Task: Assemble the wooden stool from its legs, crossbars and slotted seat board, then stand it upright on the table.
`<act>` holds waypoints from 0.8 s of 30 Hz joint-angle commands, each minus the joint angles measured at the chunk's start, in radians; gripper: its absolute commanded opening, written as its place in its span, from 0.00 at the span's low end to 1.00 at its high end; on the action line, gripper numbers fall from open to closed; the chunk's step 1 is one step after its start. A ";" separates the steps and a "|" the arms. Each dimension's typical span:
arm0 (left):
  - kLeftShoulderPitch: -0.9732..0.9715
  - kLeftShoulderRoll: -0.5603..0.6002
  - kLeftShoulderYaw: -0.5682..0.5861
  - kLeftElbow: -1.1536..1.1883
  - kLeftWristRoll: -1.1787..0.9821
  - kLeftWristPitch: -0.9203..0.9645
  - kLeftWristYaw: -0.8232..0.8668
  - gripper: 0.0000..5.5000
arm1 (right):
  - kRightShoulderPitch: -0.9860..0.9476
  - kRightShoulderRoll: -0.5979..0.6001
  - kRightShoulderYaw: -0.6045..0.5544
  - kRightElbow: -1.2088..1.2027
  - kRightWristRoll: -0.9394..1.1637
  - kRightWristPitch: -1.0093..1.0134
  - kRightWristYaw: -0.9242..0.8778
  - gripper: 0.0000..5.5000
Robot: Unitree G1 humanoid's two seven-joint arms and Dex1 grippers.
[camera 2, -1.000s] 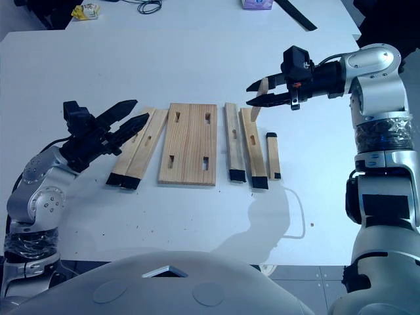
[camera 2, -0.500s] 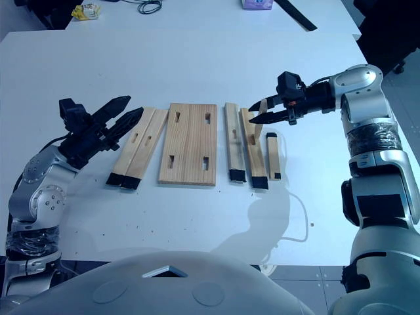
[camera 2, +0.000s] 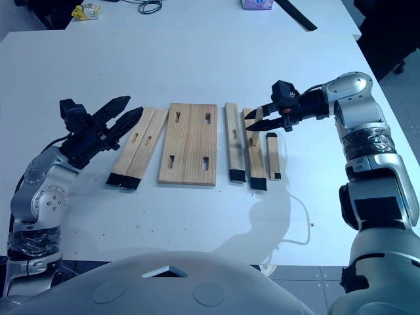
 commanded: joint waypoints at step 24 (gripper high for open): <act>-0.055 0.069 0.008 0.060 0.014 0.054 -0.056 0.49 | 0.267 0.041 -0.109 -0.078 -0.053 0.010 -0.104 0.24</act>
